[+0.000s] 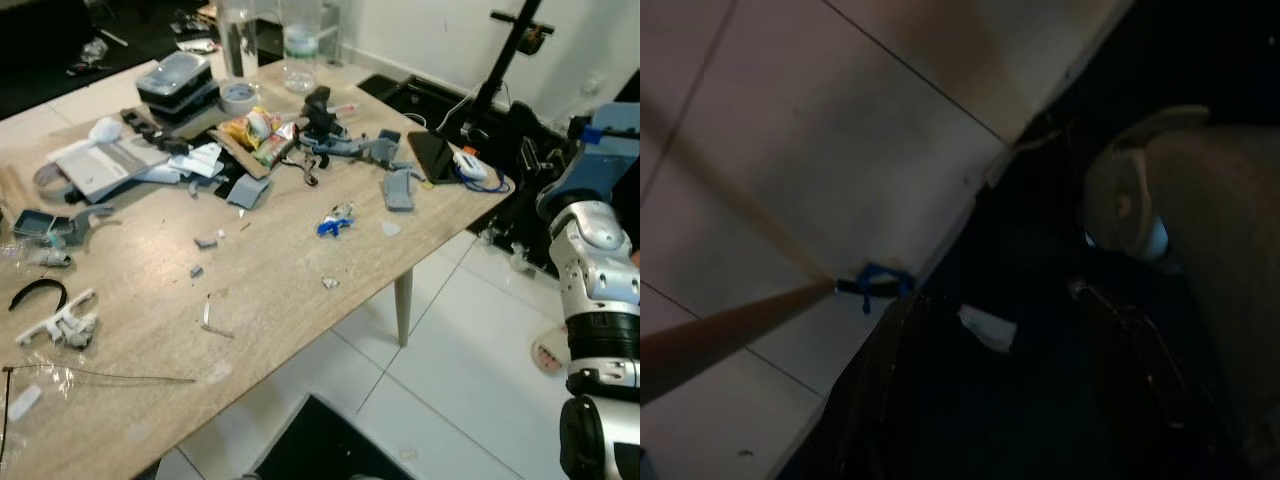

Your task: Picking trash to rubbish bin

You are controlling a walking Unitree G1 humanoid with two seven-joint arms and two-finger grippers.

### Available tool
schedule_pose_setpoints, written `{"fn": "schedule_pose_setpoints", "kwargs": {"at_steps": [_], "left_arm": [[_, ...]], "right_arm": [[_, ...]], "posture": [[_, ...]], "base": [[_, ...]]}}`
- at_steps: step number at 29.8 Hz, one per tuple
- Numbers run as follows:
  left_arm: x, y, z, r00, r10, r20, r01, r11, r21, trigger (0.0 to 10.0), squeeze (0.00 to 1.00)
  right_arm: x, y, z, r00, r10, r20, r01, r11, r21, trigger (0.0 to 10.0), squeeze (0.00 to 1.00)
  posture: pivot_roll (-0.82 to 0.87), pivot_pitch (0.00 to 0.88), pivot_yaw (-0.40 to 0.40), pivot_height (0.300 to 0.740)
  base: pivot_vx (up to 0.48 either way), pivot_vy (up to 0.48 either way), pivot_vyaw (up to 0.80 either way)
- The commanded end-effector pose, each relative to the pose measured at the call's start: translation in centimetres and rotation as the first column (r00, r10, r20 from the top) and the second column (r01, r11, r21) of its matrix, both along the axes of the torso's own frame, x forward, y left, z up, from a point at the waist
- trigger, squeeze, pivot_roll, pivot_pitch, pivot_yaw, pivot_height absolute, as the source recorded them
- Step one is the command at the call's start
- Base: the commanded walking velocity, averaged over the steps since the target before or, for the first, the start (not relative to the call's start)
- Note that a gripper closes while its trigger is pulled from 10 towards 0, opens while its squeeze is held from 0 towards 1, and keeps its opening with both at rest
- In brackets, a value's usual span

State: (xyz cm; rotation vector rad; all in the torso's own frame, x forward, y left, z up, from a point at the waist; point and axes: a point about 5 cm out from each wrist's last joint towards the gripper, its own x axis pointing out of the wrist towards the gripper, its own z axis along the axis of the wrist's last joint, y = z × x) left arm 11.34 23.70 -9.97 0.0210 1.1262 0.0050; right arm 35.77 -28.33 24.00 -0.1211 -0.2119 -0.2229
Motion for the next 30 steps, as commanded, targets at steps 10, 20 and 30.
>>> {"fn": "schedule_pose_setpoints", "kwargs": {"at_steps": [10, 20, 30], "left_arm": [[-1.7, 0.0, -0.5, 0.998, 0.021, -0.057, -0.021, 1.0, -0.009, 10.0, 0.0], [-1.6, 0.0, -0.5, 0.998, 0.013, -0.055, -0.013, 1.0, 0.002, 10.0, 0.0], [-1.6, 0.0, -0.5, 0.998, -0.003, -0.059, 0.003, 1.0, 0.001, 10.0, 0.0]], "right_arm": [[-0.1, 0.7, -0.5, 0.999, 0.027, -0.02, -0.027, 1.0, -0.014, 10.0, 0.0], [0.0, 1.0, -0.9, 0.998, 0.041, -0.043, -0.042, 0.999, -0.027, 10.0, 0.0], [0.1, 1.2, -1.2, 0.997, 0.048, -0.057, -0.05, 0.998, -0.032, 10.0, 0.0]], "posture": [[-0.04, 0.061, 0.01, 0.74], [-0.04, 0.061, 0.01, 0.74], [-0.04, 0.061, 0.01, 0.74]], "base": [[0.0, -0.401, 0.0], [0.0, 0.0, 0.0], [0.365, 0.0, 0.0]]}}
